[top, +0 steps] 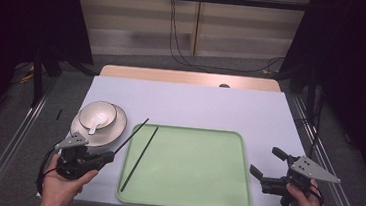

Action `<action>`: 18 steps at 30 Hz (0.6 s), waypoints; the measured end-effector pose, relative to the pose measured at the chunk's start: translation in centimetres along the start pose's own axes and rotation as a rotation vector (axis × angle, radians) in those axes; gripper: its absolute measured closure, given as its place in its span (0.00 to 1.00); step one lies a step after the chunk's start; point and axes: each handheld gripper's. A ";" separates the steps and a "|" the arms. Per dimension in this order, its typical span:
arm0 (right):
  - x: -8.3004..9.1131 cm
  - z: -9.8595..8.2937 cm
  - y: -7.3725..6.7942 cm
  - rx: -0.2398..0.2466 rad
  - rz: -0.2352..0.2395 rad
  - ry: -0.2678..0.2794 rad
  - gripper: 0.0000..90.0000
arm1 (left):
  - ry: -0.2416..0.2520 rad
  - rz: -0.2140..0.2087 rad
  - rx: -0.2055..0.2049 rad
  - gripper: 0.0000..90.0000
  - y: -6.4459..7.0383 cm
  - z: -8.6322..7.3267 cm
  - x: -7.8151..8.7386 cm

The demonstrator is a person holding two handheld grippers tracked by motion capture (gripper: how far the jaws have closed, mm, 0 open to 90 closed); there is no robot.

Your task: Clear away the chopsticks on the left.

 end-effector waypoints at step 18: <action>-0.1 0.0 -0.1 -0.002 0.001 -0.004 0.00 | -0.028 0.128 0.095 0.96 3.6 -0.3 -4.3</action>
Point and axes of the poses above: each handheld gripper's, and its own axes: x roughly backward along the jaws, z roughly out of its top, y roughly to its right, and after that the axes turned 7 degrees about y, right-handed
